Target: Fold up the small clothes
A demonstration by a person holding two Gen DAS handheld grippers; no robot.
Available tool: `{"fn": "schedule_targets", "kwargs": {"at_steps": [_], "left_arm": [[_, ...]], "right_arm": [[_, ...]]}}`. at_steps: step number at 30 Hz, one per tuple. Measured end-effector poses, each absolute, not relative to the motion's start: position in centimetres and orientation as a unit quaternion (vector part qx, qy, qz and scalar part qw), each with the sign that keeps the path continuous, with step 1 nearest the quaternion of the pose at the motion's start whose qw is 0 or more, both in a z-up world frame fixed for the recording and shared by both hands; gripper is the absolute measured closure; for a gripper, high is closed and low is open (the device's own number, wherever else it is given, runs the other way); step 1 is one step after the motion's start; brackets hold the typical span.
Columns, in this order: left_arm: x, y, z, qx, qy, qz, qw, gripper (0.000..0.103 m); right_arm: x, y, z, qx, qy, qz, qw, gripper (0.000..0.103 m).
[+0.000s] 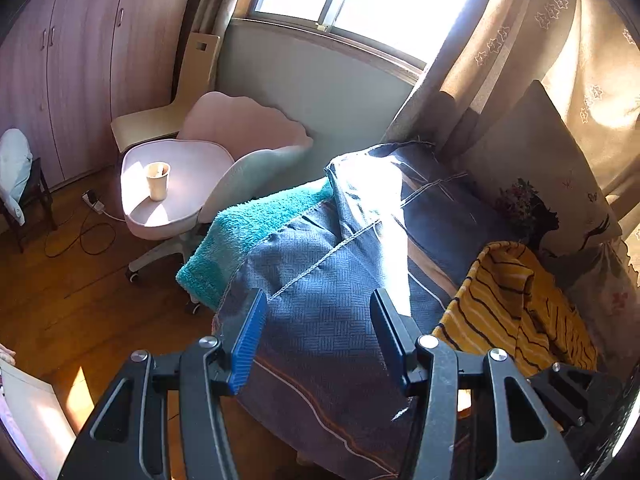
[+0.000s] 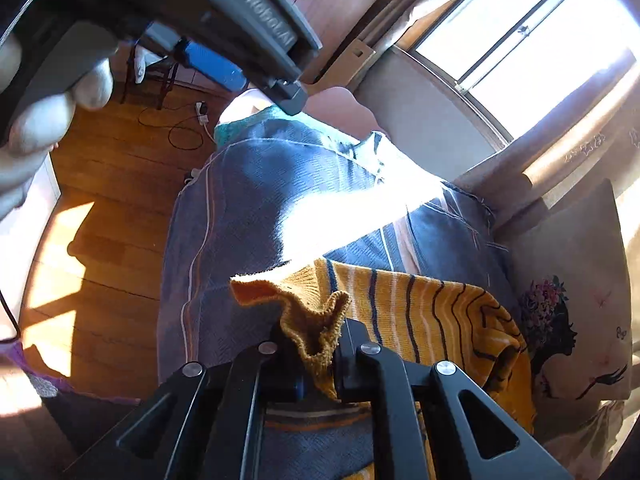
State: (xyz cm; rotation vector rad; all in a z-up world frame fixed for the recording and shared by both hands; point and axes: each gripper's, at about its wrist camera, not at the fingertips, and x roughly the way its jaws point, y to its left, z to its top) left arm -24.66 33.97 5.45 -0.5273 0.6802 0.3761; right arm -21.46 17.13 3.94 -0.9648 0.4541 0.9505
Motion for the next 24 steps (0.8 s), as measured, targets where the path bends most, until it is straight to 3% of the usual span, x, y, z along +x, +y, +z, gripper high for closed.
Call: {"fn": "schedule_targets", "kwargs": {"at_steps": [5,10,15,19,22,24], "left_arm": [[-22.7,31.1,6.2,-0.238,0.33,0.135,0.903,0.05],[-20.3,27.9,6.2,-0.225,0.343,0.085,0.908,0.05],[-17.5,24.1,5.8,-0.207,0.365,0.036,0.907,0.05],[-15.2,20.8,5.7,-0.188,0.381,-0.004,0.905,0.05],[-13.7,18.4,5.3,-0.174,0.399,-0.026,0.9,0.05],[-12.9,16.9,4.7,-0.164,0.414,-0.038,0.895,0.05]], "right_arm": [[-12.7,11.8,13.3,-0.236,0.244,0.395,0.854,0.094],[-2.3,-5.2,18.7,0.03,0.286,0.258,0.922,0.093],[1.5,-22.6,14.0,0.182,0.348,0.09,0.915,0.093],[1.2,-29.8,9.1,0.201,0.381,-0.001,0.902,0.092],[0.8,-32.4,6.3,0.229,0.414,0.0,0.881,0.084],[0.1,-33.4,5.5,0.242,0.418,0.002,0.876,0.074]]}}
